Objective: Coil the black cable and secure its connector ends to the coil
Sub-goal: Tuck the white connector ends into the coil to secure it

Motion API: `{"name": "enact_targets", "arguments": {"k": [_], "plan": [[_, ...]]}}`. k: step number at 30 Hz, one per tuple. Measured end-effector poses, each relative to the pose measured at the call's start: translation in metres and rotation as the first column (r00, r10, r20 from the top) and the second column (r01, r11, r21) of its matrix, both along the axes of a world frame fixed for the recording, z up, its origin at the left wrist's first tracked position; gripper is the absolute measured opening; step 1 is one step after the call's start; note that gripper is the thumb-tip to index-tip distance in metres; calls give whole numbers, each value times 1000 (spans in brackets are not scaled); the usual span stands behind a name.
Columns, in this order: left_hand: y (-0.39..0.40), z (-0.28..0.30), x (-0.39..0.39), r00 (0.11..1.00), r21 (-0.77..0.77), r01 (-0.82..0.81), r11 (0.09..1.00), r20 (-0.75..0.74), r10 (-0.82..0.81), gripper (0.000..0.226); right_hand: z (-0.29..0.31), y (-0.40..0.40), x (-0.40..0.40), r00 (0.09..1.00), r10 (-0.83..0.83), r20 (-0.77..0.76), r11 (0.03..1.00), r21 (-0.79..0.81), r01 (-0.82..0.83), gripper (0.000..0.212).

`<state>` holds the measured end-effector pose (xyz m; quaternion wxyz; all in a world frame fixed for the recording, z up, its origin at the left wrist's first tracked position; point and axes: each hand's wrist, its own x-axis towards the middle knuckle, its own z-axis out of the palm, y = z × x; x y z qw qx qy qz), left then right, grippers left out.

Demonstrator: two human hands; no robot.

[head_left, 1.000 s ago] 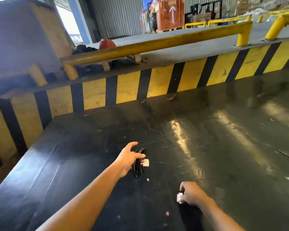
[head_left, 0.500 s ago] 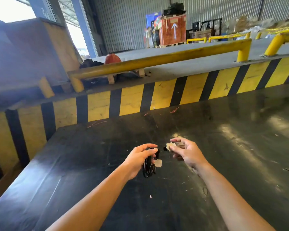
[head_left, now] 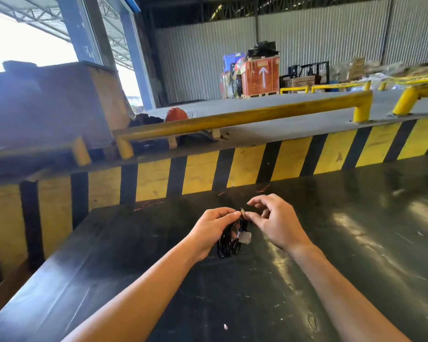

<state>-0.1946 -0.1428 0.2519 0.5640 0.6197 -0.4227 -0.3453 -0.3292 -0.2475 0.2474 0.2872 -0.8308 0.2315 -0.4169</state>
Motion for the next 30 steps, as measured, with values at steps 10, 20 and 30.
{"name": "enact_targets", "arguments": {"k": [10, 20, 30], "plan": [[-2, 19, -4, 998, -33, -23, 999, 53, 25, 19, 14, 4, -2, 996, 84, -19, 995, -59, -85, 11], [-5, 41, -15, 996, -143, 32, 989, 88, -19, 22, 14, -8, 6, 929, -81, 361, 949, 313, -39, 21], [-2, 37, -12, 988, -105, 60, 993, 146, -45, 25, 18, -15, 0, 846, 4, 533, 809, 495, -316, 32]]}}
